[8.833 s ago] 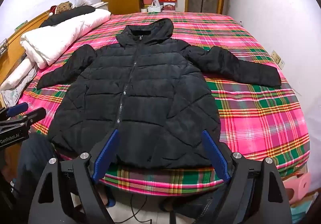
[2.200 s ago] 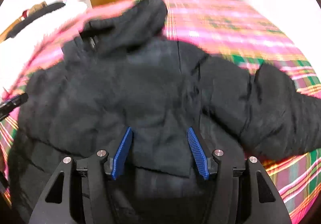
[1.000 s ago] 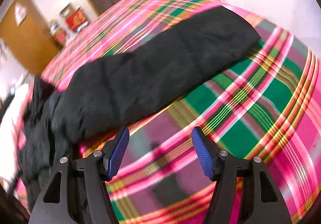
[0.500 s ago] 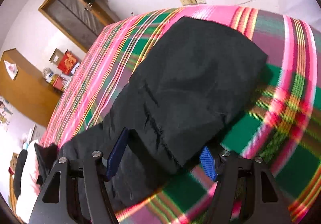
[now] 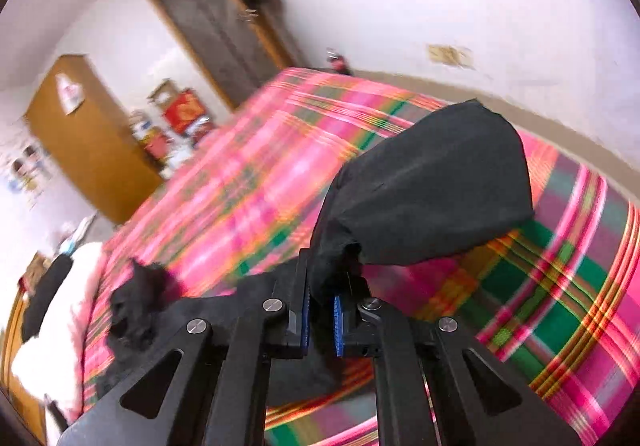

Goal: Fold large clothes

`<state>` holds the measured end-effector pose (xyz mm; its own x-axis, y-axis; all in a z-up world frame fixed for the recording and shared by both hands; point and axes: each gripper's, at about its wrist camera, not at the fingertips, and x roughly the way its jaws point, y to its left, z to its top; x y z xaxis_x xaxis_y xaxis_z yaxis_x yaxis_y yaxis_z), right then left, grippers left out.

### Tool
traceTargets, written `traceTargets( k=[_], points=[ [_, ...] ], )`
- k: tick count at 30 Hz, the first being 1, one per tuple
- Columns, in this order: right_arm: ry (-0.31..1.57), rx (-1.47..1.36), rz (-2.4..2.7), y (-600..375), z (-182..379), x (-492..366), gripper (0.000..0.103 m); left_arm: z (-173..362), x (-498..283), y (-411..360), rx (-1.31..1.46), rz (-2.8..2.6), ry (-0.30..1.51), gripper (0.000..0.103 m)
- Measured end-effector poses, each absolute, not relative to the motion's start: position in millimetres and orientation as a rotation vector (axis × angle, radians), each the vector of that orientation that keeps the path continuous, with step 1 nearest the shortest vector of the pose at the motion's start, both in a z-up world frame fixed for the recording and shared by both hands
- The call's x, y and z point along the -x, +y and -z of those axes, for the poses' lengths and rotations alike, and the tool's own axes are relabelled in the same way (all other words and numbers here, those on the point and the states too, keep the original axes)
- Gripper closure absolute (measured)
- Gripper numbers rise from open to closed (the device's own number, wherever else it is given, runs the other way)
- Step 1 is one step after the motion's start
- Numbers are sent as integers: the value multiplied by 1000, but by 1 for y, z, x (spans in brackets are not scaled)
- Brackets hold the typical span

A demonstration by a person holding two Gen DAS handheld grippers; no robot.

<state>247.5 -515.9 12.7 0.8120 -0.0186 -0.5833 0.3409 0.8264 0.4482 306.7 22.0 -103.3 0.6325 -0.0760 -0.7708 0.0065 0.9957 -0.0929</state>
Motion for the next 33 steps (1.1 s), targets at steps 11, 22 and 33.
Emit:
traceTargets(
  k=[11,22,33],
  points=[
    [617,-434,-110,-351,-61,-279,95,79,-306,65,181,-5,863,45],
    [883,-332,-330,-201,65,-340,95,77,-310,101,274,-63,864,45],
    [970,-324,-432,-167,96,-338,36,73,-309,116,317,-68,853,45]
  ],
)
